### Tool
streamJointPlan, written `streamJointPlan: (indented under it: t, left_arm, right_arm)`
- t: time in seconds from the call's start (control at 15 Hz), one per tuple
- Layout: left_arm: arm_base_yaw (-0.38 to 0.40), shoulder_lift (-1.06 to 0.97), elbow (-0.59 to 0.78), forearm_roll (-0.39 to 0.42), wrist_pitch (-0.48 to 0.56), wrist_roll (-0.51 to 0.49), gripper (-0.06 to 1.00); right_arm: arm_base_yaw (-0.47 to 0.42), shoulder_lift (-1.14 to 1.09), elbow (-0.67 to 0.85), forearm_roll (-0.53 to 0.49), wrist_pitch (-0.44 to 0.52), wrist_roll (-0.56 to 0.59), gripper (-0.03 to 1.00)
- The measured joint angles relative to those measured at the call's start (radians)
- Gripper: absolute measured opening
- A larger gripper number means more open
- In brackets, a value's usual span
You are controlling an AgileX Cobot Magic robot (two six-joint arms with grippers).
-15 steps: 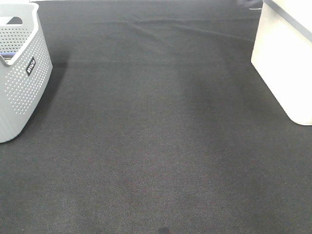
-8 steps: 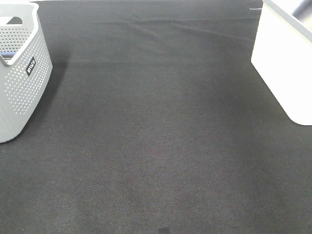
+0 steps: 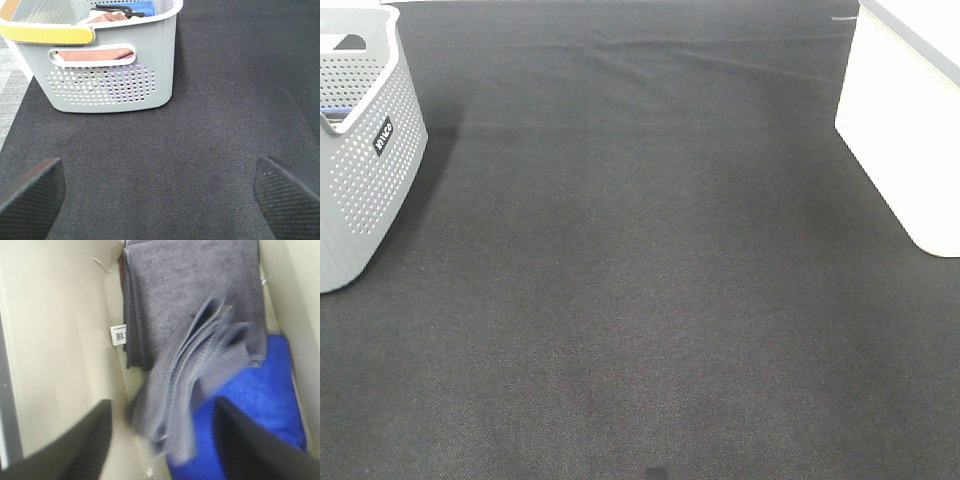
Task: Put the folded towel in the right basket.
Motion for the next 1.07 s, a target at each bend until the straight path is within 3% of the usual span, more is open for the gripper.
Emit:
streamJointPlan:
  t: [0.2, 0.6, 0.73, 1.07]
  left_arm:
    - [0.000, 0.000, 0.000, 0.000, 0.000, 0.000, 0.97]
    - [0.000, 0.000, 0.000, 0.000, 0.000, 0.000, 0.97]
    - [0.000, 0.000, 0.000, 0.000, 0.000, 0.000, 0.97]
    - [0.000, 0.000, 0.000, 0.000, 0.000, 0.000, 0.97]
  right_arm:
    - [0.027, -0.033, 0.000, 0.056, 0.000, 0.000, 0.66]
    - [0.247, -0.214, 0.053, 0.013, -0.002, 0.001, 0.66]
    - [0.264, -0.315, 0.176, 0.003, -0.002, 0.021, 0.66]
    - [0.264, -0.680, 0.672, -0.014, -0.003, 0.027, 0.66]
